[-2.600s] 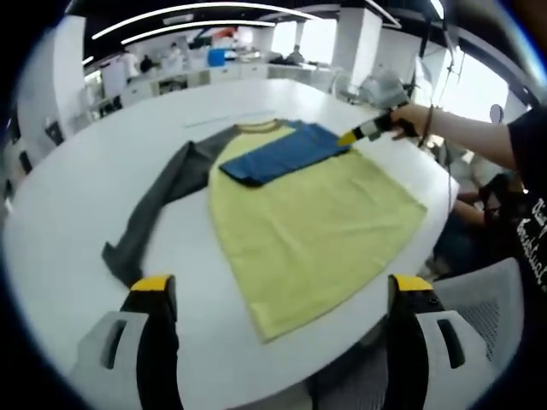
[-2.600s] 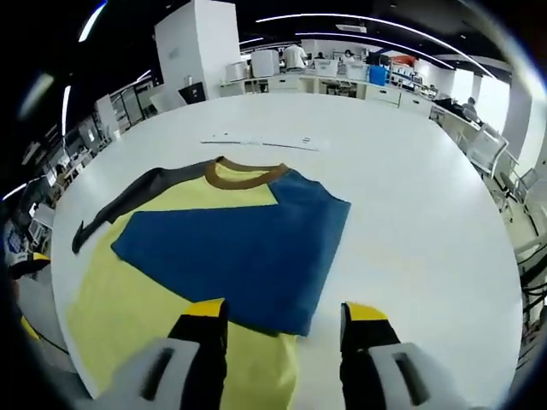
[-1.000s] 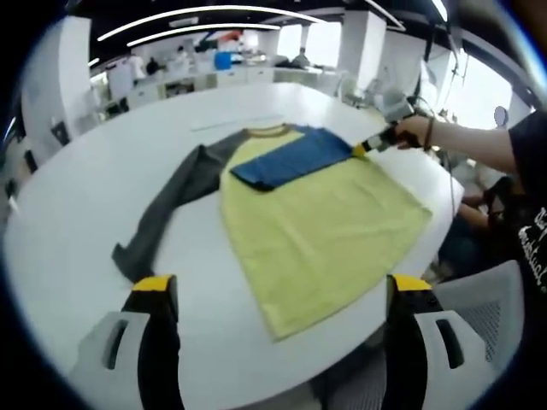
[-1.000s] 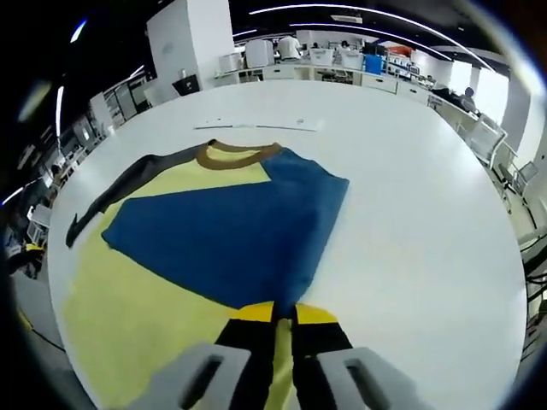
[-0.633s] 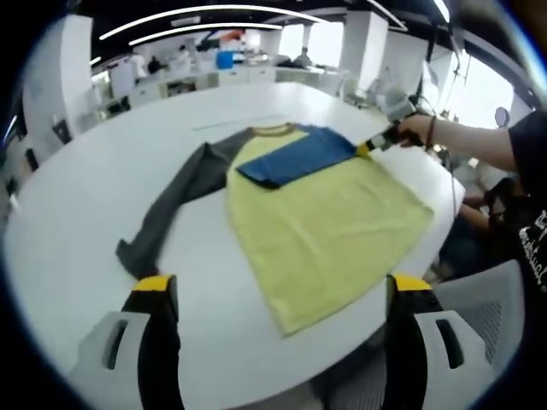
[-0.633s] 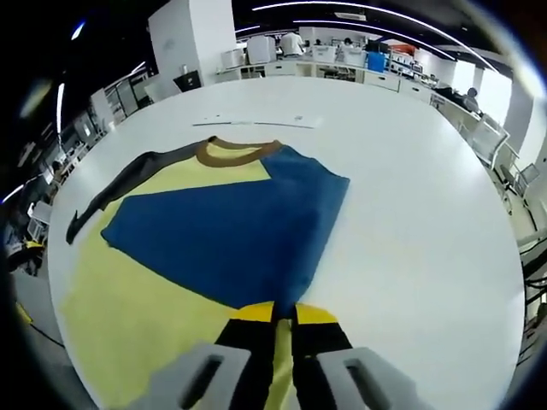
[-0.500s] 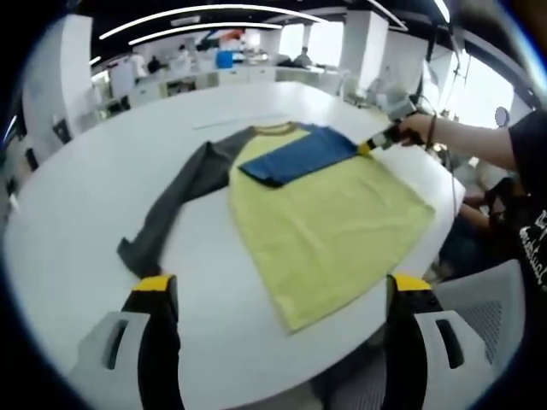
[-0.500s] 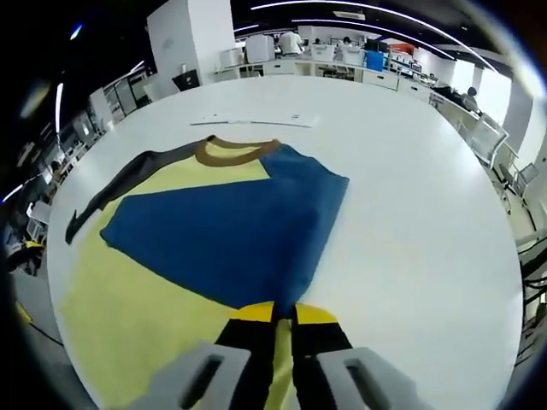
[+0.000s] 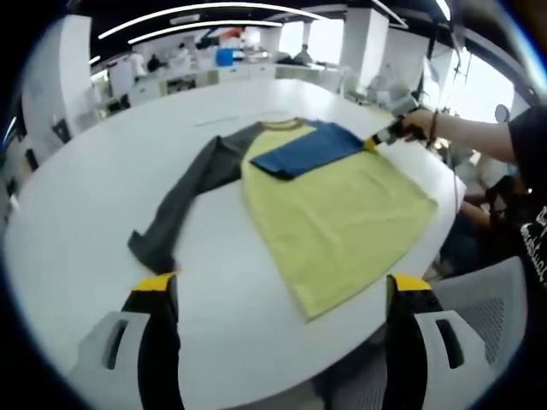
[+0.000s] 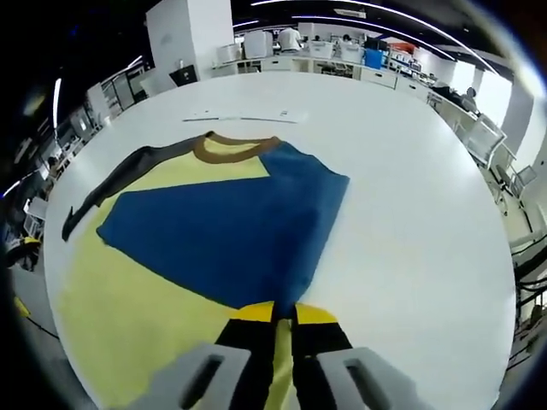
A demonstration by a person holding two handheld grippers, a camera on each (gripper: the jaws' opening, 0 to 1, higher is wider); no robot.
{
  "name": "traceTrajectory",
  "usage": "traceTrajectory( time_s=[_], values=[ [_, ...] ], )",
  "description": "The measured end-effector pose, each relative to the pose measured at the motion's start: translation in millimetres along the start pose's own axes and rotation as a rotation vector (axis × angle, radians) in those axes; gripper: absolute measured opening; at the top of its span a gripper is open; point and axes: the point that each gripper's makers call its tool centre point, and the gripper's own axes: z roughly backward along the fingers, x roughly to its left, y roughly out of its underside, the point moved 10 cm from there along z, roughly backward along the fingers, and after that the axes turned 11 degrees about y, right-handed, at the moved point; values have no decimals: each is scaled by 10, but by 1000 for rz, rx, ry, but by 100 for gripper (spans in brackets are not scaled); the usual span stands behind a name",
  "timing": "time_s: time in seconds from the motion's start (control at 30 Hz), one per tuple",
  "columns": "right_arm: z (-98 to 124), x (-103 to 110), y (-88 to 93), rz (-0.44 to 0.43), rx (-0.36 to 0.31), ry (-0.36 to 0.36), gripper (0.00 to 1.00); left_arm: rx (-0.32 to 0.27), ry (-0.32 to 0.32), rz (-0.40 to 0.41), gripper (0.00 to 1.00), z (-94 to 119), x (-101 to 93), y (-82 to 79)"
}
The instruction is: Fold the garment on the visible template until the final outline fits inside the template.
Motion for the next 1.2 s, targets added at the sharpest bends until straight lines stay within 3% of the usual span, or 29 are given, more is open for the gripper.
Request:
traceTrajectory(
  time_s=[0.33,0.53,0.7,0.9,1.2],
  values=[
    [2,10,-4,14,-3,5,2,8,-4,0,97,11,19,23],
    [0,-26,-3,-15,1,19,9,7,0,-6,97,-1,13,1],
    [3,-39,-5,-30,0,38,30,6,3,-2,97,-2,6,-4],
    [84,-29,-87,-66,-69,45,58,-1,-6,14,97,22,30,3],
    [233,73,-147,-53,-124,-3,78,0,-26,6,97,78,93,-11]
  ],
)
